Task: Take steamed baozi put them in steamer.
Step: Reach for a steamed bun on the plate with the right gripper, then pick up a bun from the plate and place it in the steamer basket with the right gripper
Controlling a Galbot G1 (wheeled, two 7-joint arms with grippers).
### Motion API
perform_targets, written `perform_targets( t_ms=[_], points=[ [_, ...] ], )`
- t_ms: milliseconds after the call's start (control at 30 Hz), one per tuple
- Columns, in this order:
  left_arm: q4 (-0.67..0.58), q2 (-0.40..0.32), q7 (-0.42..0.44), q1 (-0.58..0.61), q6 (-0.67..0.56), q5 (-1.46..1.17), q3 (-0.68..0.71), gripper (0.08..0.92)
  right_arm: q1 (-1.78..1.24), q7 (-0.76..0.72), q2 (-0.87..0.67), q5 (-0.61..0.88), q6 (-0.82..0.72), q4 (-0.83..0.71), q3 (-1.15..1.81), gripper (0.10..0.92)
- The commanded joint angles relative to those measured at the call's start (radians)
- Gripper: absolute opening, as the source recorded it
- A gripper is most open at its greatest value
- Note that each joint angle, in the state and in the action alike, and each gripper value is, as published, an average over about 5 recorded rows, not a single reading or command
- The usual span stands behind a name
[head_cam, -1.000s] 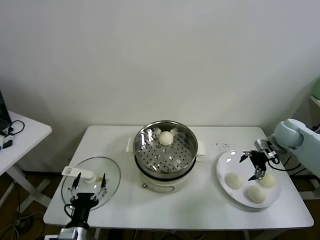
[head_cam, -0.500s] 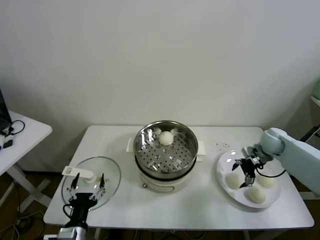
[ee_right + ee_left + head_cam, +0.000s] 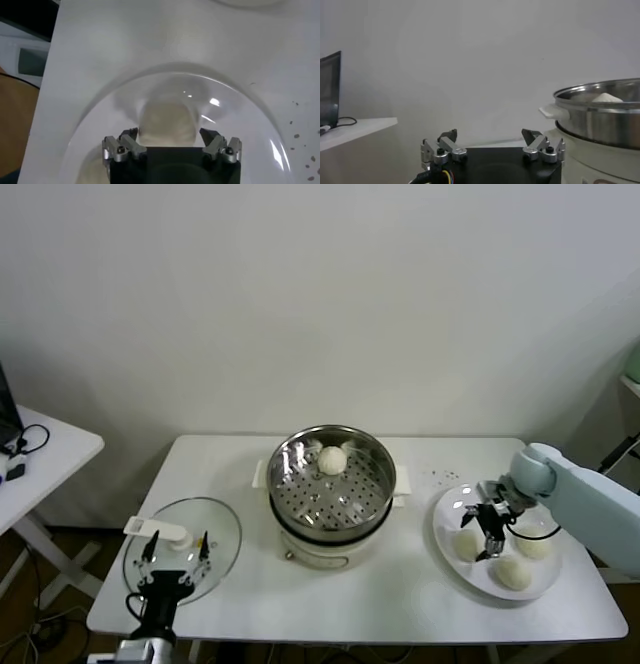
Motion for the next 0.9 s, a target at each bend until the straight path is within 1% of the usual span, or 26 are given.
perform_targets(
  t_ms=[33,133,333,633,900],
  points=[
    [0.0,-0.001,0.0,0.001,-0.001,0.0,-0.001,0.823,-0.005,-0.002,0.015,-0.014,0.001,-0.015,0.005,0.75],
    [0.001,-0.001,-0.001,0.0,-0.001,0.0,-0.001,0.823,-0.004,-0.003,0.012,-0.012,0.001,-0.012,0.006,0.723],
    [0.001,-0.001,-0.001,-0.001,0.0,0.0,-0.002,0.823,0.007,-0.004,0.002,0.023,-0.008,-0.008,0.008,0.712],
    [-0.002,-0.001,-0.001,0.002,-0.002,-0.002,-0.005,0.823,0.125,-0.016,-0.051,0.205,-0.056,0.022,-0.063,0.703],
    [-0.004,-0.001,0.001,0.004,-0.003,0.0,0.0,0.823,0.449,-0.026,-0.047,0.4,-0.077,0.022,-0.283,0.687]
  ],
)
